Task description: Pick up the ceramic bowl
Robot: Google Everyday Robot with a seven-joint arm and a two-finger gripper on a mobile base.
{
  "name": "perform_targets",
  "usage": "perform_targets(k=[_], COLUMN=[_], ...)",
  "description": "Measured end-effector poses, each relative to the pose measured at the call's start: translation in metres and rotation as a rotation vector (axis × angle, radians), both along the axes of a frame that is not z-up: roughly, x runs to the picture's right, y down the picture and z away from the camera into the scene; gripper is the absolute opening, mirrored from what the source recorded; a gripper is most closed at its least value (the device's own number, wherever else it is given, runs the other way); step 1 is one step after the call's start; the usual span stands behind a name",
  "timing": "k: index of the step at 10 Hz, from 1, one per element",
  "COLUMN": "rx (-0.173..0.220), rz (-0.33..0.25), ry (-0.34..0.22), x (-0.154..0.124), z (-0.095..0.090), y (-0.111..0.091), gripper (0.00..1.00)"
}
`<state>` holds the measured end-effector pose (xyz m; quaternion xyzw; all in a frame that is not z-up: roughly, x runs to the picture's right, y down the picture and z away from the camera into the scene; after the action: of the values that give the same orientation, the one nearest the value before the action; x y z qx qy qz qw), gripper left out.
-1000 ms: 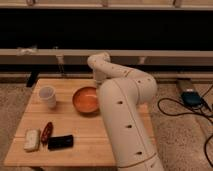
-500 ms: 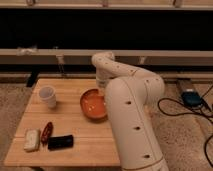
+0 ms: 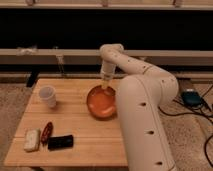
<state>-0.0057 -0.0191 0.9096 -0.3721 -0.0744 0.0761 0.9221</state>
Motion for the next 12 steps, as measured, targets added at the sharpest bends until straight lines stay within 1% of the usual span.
perform_targets(k=[2,4,6,7,9,10,12], rx=[0.011,0.007,0.006,0.006,0.004,0.003,0.003], rz=[-0.02,-0.046,-0.081,-0.09,-0.128,-0.135,-0.137], ry=[-0.051,-0.1,-0.147,-0.158,-0.208,-0.221,-0.224], x=[-0.011,-0.022,-0.032,-0.035,-0.047,-0.049,-0.049], z=[-0.012,-0.021,-0.031,-0.033,-0.04,-0.041,-0.041], y=[-0.01,-0.016,-0.02,-0.021,-0.021,-0.02,-0.02], gripper=[0.06,0.06,0.06,0.06,0.06,0.06,0.06])
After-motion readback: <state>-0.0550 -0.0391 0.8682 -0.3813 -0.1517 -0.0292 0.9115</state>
